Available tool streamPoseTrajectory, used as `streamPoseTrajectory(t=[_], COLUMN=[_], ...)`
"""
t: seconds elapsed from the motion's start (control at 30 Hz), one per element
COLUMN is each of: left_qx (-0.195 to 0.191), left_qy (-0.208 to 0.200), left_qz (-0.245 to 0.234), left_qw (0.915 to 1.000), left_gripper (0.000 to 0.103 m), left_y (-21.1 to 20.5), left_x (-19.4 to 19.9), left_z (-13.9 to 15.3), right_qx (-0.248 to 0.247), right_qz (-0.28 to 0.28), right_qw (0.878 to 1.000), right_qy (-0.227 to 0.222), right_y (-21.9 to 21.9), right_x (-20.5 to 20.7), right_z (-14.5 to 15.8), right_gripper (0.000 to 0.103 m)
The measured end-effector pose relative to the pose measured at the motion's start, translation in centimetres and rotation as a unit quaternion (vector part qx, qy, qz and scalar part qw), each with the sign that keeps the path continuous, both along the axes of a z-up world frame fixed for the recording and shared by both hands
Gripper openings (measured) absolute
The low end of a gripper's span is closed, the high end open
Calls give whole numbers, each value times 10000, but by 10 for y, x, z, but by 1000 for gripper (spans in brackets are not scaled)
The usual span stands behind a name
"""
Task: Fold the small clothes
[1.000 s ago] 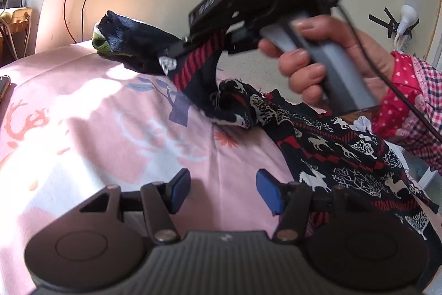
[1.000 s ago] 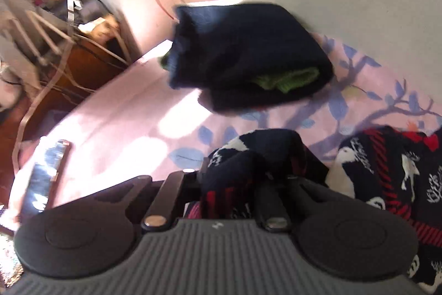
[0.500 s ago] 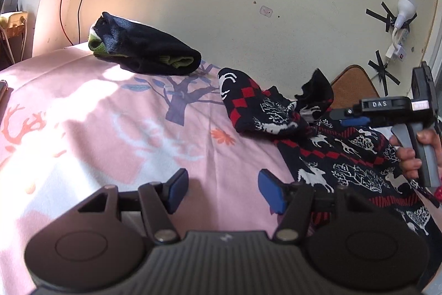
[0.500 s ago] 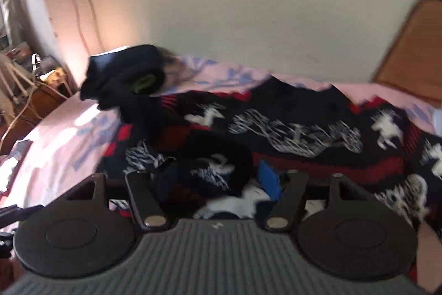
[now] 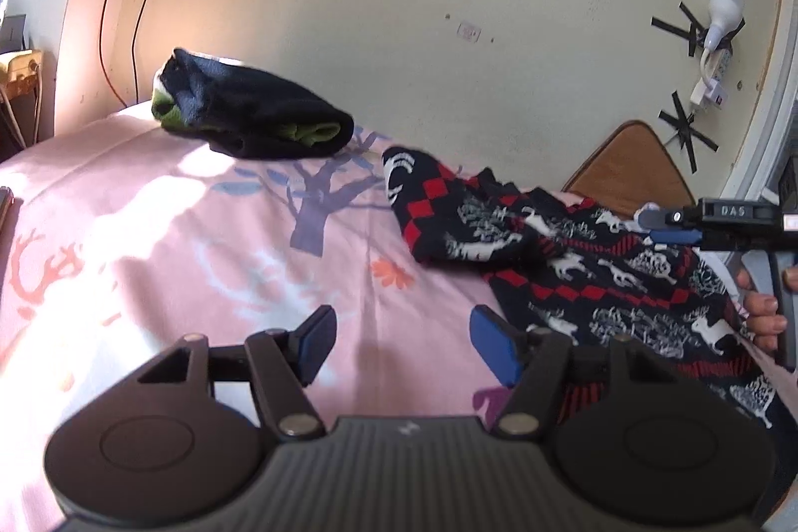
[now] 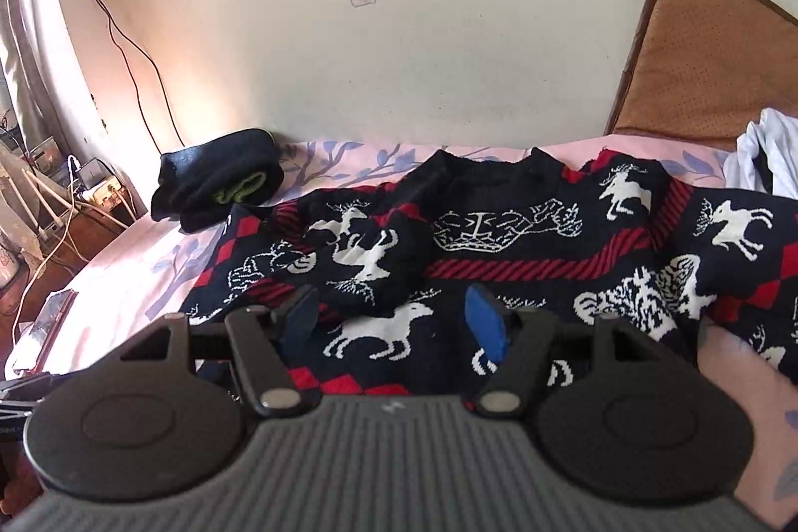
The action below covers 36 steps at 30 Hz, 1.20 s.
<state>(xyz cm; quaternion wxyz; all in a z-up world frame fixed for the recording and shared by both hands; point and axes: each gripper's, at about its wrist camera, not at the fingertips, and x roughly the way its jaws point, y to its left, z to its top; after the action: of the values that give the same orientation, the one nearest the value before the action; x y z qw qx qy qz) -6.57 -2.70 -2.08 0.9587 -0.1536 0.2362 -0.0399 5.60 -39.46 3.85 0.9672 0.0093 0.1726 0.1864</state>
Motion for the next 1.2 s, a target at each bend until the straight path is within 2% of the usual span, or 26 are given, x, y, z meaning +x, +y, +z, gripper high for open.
streamPoseTrajectory(t=[0.13, 0.23, 0.33, 0.43, 0.5, 0.53, 0.57, 0.63, 0.7, 0.77, 0.8, 0.83, 0.9, 0.93, 0.97, 1.03, 1.1, 1.17, 1.2], left_qx=[40, 60, -279, -492, -500, -439, -329, -244, -291, -227, -207, -192, -112, -60, -11, 64, 120, 136, 139], left_qy=[-287, -371, -244, -249, 53, -42, -129, -142, -78, -65, -54, -43, -38, -37, -39, -51, -62, -66, -54], left_qz=[217, 427, 667, 846, 795, 768, 812, 824, 760, 734, 700, 662, 620, 609, 595, 560, 520, 472, 433], left_qw=[9993, 9984, 9971, 9949, 9956, 9961, 9961, 9962, 9967, 9970, 9973, 9976, 9980, 9981, 9982, 9984, 9986, 9988, 9990], left_gripper=[64, 67, 67, 67, 63, 64, 66, 66, 66, 66, 66, 66, 66, 66, 66, 67, 69, 69, 69], left_y=[5, 10, 22, 26, 28, 29, 29, 30, 31, 28, 27, 26, 22, 20, 19, 16, 14, 11, 11], left_x=[24, 57, 98, 121, 129, 126, 124, 122, 124, 126, 126, 127, 127, 127, 127, 126, 126, 128, 129], left_z=[29, 35, 29, 10, 2, 2, 2, 1, 0, 0, 0, -1, -1, -1, -1, -1, -1, -2, -2], right_qx=[-87, -227, -492, -425, -408, -482, -598, -982, -1462, -1915, -1949, -1905, -1548, -1201, -883, -63, 876, 1361, 1429], right_qz=[-173, -322, -336, -396, -405, -442, -479, -528, -599, -605, -567, -547, -408, -382, -347, -99, 199, 121, -22], right_qw=[9998, 9991, 9982, 9981, 9971, 9958, 9941, 9888, 9802, 9709, 9715, 9734, 9798, 9851, 9906, 9995, 9952, 9864, 9834], right_qy=[-102, -165, -111, 206, 495, 645, 771, 993, 1197, 1305, 1224, 1153, 1200, 1173, 988, 305, -400, -918, -1114], right_y=[9, 20, 42, 67, 86, 97, 107, 129, 146, 154, 152, 146, 129, 116, 104, 71, 28, -14, -31], right_x=[15, 31, 59, 98, 123, 134, 146, 165, 180, 188, 186, 183, 175, 168, 158, 125, 88, 54, 41], right_z=[11, 24, 35, 39, 37, 34, 29, 19, 6, -7, -10, -9, 1, 10, 21, 51, 74, 82, 79], right_gripper=[68, 69, 70, 70, 70, 70, 72, 82, 82, 76, 67, 45, 20, 16, 16, 16, 16, 16, 17])
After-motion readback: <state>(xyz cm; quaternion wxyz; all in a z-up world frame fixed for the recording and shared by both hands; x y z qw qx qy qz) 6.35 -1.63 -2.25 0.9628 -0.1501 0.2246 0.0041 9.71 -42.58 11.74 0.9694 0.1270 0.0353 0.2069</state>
